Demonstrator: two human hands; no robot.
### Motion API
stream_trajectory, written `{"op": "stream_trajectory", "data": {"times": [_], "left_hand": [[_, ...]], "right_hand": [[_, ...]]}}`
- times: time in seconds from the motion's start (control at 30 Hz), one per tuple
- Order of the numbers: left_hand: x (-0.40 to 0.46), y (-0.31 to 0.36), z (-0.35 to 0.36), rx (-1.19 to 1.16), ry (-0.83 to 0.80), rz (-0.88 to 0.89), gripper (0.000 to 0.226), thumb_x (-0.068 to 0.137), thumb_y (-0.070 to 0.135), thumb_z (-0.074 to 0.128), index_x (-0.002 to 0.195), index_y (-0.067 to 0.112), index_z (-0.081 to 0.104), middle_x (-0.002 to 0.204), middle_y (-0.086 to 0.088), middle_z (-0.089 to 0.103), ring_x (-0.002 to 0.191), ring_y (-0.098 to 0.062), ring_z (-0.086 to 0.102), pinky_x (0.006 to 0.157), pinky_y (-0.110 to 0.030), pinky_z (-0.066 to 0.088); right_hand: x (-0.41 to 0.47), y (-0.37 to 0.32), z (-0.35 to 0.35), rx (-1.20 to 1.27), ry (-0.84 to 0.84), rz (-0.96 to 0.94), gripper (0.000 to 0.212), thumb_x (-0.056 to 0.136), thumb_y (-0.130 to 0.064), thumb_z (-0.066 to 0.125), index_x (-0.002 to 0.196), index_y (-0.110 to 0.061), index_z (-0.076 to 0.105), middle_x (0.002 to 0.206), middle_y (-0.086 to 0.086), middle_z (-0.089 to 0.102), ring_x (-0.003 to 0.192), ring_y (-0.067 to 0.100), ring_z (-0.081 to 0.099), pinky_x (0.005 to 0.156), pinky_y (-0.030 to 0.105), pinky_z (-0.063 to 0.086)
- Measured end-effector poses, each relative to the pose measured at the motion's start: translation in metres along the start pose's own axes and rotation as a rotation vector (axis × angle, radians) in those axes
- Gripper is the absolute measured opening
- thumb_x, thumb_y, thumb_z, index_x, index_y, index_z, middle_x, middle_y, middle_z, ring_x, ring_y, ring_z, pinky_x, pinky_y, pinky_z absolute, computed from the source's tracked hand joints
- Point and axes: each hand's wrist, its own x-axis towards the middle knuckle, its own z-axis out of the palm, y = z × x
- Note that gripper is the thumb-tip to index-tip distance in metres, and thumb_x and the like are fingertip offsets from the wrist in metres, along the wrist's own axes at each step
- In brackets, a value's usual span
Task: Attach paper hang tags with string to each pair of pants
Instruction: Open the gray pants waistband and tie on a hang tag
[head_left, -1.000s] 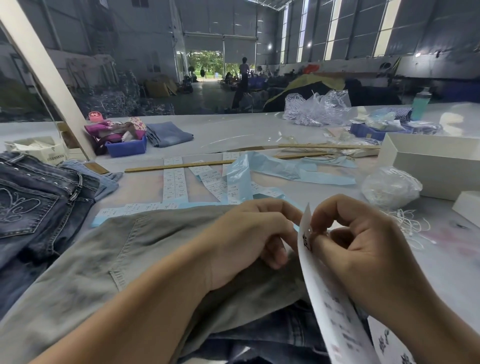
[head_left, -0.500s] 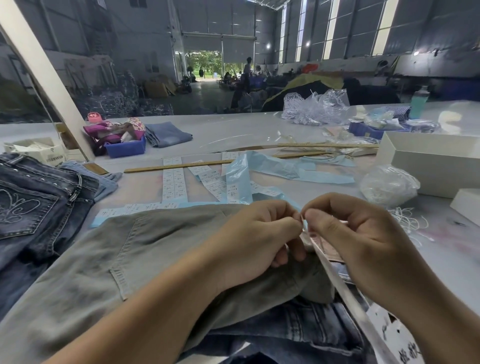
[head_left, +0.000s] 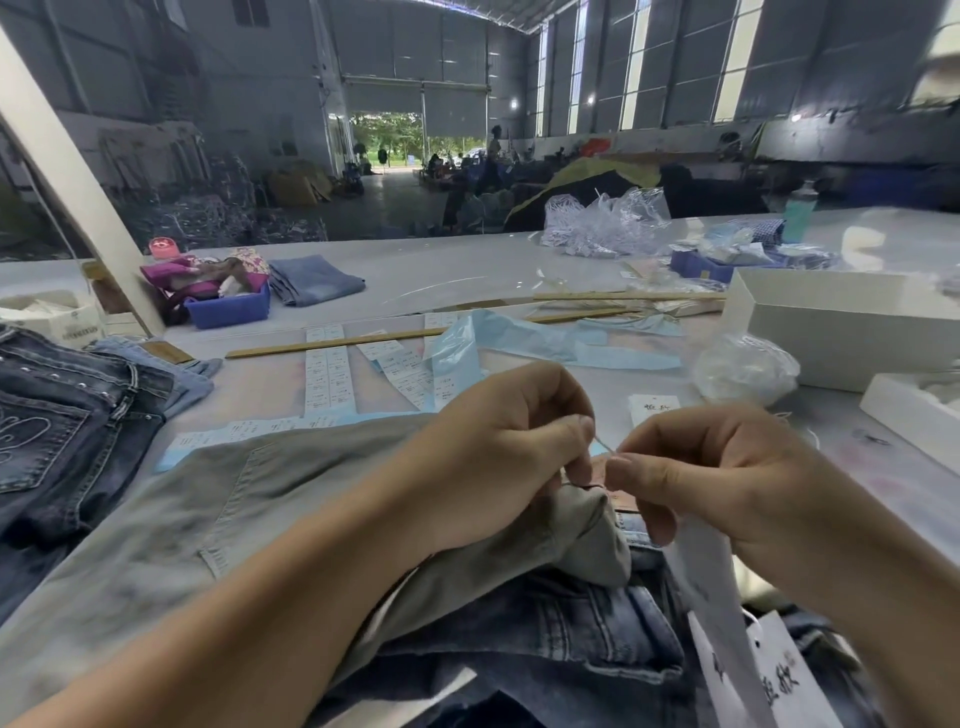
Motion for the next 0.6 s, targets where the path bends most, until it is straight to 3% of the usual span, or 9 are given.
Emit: {"op": "stream_trajectory", "data": {"times": [0.1,0.2,0.33,0.43,0.6], "left_hand": [[0.001,-0.004,-0.001,0.31,-0.015,-0.069,0.01,0.092,0.037,0.059,0.086,0.031,0.063,0.074,0.018,0.063,0.066,0.004,0.055,0.061,-0.015,0.041],[-0.002,-0.003,-0.001,0.583,-0.111,-0.077,0.016,0.086,0.051,0.061,0.091,0.037,0.066,0.076,0.021,0.061,0.072,0.008,0.056,0.053,-0.01,0.035],[-0.001,0.002,-0.001,0.696,-0.148,-0.059,0.012,0.087,0.045,0.062,0.091,0.035,0.066,0.081,0.017,0.062,0.073,0.0,0.058,0.06,-0.018,0.046],[-0.001,0.002,-0.002,0.708,-0.112,-0.012,0.005,0.089,0.04,0.06,0.087,0.036,0.062,0.083,0.018,0.059,0.076,0.001,0.055,0.063,-0.018,0.043],[-0.008,0.007,-0.021,0.595,0.02,-0.024,0.019,0.078,0.038,0.045,0.069,0.028,0.058,0.068,0.017,0.061,0.061,-0.001,0.053,0.052,-0.017,0.038]], "right_hand": [[-0.004,0.005,0.001,0.048,0.027,0.032,0.04,0.069,-0.055,0.069,0.08,-0.017,0.075,0.052,0.003,0.06,0.052,0.026,0.046,0.055,0.044,0.037],[-0.009,0.008,0.007,0.06,0.007,0.089,0.044,0.066,-0.058,0.068,0.08,-0.017,0.075,0.05,0.004,0.056,0.049,0.025,0.045,0.053,0.04,0.037],[-0.012,0.012,0.016,0.032,0.014,0.114,0.031,0.073,-0.05,0.07,0.078,-0.02,0.075,0.044,0.001,0.053,0.045,0.015,0.044,0.052,0.03,0.035],[-0.012,0.012,0.015,0.025,0.023,0.122,0.028,0.084,-0.039,0.072,0.071,-0.014,0.072,0.042,0.0,0.051,0.043,0.01,0.043,0.051,0.022,0.035],[-0.014,0.018,0.026,-0.018,0.092,0.096,0.024,0.087,-0.016,0.069,0.066,-0.005,0.066,0.043,-0.011,0.048,0.042,0.002,0.045,0.048,0.013,0.031]]}}
